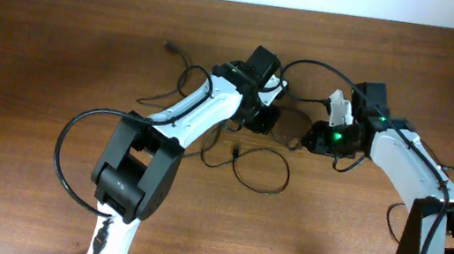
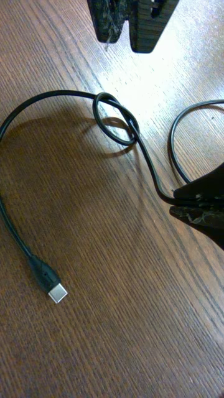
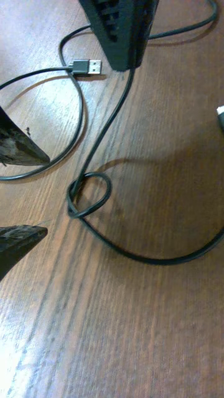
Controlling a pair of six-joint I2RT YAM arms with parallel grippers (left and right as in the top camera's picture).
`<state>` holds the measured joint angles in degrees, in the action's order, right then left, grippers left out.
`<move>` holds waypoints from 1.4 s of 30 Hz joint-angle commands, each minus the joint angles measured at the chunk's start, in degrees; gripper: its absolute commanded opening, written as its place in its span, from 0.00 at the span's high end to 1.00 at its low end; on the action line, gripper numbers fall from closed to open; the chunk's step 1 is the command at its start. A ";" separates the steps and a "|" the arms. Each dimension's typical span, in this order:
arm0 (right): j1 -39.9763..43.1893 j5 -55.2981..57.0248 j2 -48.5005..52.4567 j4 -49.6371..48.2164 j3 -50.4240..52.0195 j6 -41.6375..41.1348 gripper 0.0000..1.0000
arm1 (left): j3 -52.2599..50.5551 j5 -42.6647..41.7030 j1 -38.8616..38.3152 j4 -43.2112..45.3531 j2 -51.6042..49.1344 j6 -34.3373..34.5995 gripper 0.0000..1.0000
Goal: Untangle cables
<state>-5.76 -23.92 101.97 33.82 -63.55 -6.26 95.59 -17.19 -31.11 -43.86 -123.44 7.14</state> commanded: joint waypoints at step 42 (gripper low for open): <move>12.66 -30.88 8.55 -7.19 0.33 -14.67 0.96 | 19.50 0.61 1.46 -19.98 6.56 10.64 0.38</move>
<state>4.51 -44.64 109.91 26.17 -63.48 -27.64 115.09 -14.96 -29.17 -61.95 -116.57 9.98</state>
